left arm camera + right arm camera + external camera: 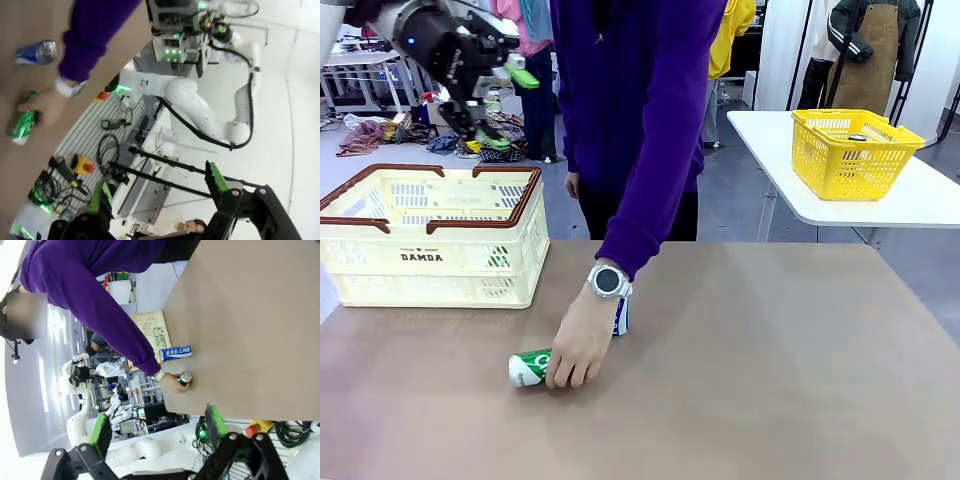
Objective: Place the drinks into the Shopping basket.
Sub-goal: Pick up one drink and place it into the Shopping basket.
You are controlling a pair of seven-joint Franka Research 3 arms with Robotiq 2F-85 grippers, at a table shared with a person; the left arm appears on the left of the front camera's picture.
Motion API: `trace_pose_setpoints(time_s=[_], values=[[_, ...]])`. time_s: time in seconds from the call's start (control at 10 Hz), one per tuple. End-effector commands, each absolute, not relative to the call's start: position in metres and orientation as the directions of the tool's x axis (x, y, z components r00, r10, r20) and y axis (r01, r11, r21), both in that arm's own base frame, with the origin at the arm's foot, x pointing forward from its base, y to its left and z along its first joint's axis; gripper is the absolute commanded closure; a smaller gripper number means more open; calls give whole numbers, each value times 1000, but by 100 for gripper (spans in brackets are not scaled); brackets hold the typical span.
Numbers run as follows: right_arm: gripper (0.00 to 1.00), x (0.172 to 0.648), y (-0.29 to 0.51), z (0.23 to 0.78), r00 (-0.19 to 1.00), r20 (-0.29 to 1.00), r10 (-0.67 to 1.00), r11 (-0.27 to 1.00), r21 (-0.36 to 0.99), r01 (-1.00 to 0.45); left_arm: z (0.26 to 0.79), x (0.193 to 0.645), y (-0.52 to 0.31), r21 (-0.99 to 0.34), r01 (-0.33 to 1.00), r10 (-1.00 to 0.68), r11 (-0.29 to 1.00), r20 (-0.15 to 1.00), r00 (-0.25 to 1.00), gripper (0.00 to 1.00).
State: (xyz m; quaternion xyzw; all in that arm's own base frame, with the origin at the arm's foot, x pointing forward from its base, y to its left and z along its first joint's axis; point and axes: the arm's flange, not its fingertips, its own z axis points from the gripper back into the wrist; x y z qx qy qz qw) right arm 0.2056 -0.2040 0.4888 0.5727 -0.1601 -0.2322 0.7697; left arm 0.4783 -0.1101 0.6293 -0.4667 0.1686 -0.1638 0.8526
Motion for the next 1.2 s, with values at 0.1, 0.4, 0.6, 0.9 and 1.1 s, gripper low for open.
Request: trace_pose_setpoints(time_s=[0.1,0.4,0.6,0.9,1.1], values=[[0,207,-204,494,837,-30,-547,212,962,173,614,414,109,-927,-21,-241,374,-119,963,0],[0,207,-204,494,837,-30,-547,212,962,173,569,320,181,-946,-94,62,311,-79,995,0],[0,207,-204,494,837,-30,-547,212,962,173,555,313,185,-954,-106,115,280,-76,990,0],[0,207,-204,494,837,-30,-547,212,962,173,564,332,175,-941,-121,120,316,-87,989,0],[0,207,-204,494,837,-30,-547,212,962,173,573,339,162,-933,-100,100,347,-69,993,0]])
